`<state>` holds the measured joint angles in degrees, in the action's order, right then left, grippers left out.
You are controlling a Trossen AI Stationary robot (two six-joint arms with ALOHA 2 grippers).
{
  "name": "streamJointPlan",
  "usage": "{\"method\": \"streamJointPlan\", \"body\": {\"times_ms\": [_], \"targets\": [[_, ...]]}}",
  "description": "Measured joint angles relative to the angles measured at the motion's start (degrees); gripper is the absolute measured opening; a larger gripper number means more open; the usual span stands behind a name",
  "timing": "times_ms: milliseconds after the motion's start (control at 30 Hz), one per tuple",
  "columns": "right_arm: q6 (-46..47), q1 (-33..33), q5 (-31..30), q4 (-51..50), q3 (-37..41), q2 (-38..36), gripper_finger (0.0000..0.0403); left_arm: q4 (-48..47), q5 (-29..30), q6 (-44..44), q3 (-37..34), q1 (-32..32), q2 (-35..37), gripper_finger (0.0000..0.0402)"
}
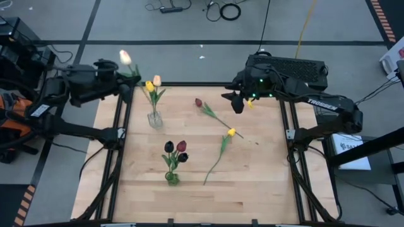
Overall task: Sort flowers into vase by color
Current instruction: Put the orange tulip into the transparent vase
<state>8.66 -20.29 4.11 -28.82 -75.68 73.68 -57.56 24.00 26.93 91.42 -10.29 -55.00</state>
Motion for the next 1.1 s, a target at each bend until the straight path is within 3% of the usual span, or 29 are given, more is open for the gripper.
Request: {"method": "streamJointPlan", "body": {"times_ms": [200, 433, 600, 767, 1100], "targets": [[-0.83, -0.25, -1.04, 0.99, 0.0, 1.82, 0.0199, -16.04, 13.71, 11.02, -0.91, 2.51, -0.54, 0.0006], [-0.71, -0.42, -1.14, 1.91, 0.0, 3.71, 0.0199, -7.73, 21.95, 11.79, -15.27, 6.26, 3.75, 0.0006], [-0.46, -0.39, -1.12, 3.22, 0.0, 4.12, 0.0199, 0.17, 23.75, 11.72, -24.29, 7.43, 10.27, 0.0006], [-0.37, -0.42, -1.12, 4.71, 0.0, 4.12, 0.0199, 4.64, 25.27, 10.98, -28.56, 7.43, 14.61, 0.0006], [1.04, -0.39, -1.1, 5.77, 0.0, 4.12, 0.0199, 6.13, 25.59, 10.12, -33.14, 7.43, 15.17, 0.0006]]}}
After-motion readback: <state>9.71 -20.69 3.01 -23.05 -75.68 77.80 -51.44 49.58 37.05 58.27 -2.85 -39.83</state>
